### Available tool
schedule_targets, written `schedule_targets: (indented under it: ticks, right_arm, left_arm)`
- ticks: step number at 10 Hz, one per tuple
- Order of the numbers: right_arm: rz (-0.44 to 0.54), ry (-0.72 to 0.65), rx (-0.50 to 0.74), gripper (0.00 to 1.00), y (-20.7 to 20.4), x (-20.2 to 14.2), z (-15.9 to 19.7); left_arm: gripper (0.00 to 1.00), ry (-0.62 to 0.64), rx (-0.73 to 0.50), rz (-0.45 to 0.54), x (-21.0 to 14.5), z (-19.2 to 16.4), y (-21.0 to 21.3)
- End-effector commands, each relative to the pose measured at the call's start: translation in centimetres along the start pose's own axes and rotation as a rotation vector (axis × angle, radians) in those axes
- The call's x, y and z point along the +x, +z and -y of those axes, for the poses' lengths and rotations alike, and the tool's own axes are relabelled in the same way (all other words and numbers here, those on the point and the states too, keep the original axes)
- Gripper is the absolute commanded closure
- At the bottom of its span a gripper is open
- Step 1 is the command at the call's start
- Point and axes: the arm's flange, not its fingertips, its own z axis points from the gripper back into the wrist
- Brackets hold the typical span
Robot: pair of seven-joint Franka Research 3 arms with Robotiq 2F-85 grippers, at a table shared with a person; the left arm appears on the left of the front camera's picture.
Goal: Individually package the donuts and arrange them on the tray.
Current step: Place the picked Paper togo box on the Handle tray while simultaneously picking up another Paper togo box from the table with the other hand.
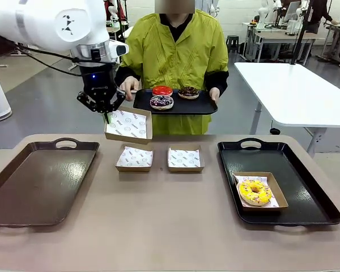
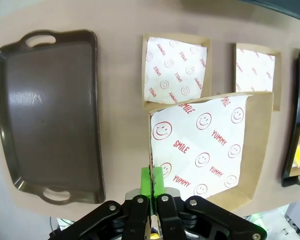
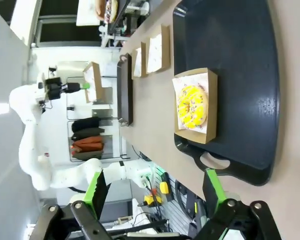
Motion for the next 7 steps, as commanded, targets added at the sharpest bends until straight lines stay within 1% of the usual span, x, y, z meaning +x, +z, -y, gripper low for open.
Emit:
schedule_targets:
  ticks: [1, 2, 4, 5, 6, 7]
  right_arm:
    - [0.004, 0.031, 0.058, 0.0, -0.1, 0.2, 1.3]
    - [0.009, 0.035, 0.06, 0.0, -0.2, 0.2, 1.6]
    - [0.019, 0.056, 0.067, 0.0, -0.4, 0.2, 1.9]
    - [0.001, 0.015, 0.04, 0.0, -0.3, -0.2, 1.8]
    - [0.001, 0.015, 0.04, 0.0, -0.3, -0.2, 1.8]
    - [0.001, 0.015, 0.04, 0.0, -0.3, -0.2, 1.8]
  left_arm:
    - [1.0, 0.013, 0.043, -0.036, 3.0, 1.2, 0.0]
    - [1.0, 0.005, 0.051, -0.049, 4.4, 1.3, -0.5]
    - [1.0, -0.011, 0.052, -0.038, 6.0, 1.6, -0.9]
    - [1.0, -0.046, 0.034, -0.027, 6.1, 1.4, -0.9]
    - [1.0, -0.006, 0.028, -0.05, 5.2, 1.0, -1.8]
    - [1.0, -0.006, 0.028, -0.05, 5.2, 1.0, -1.8]
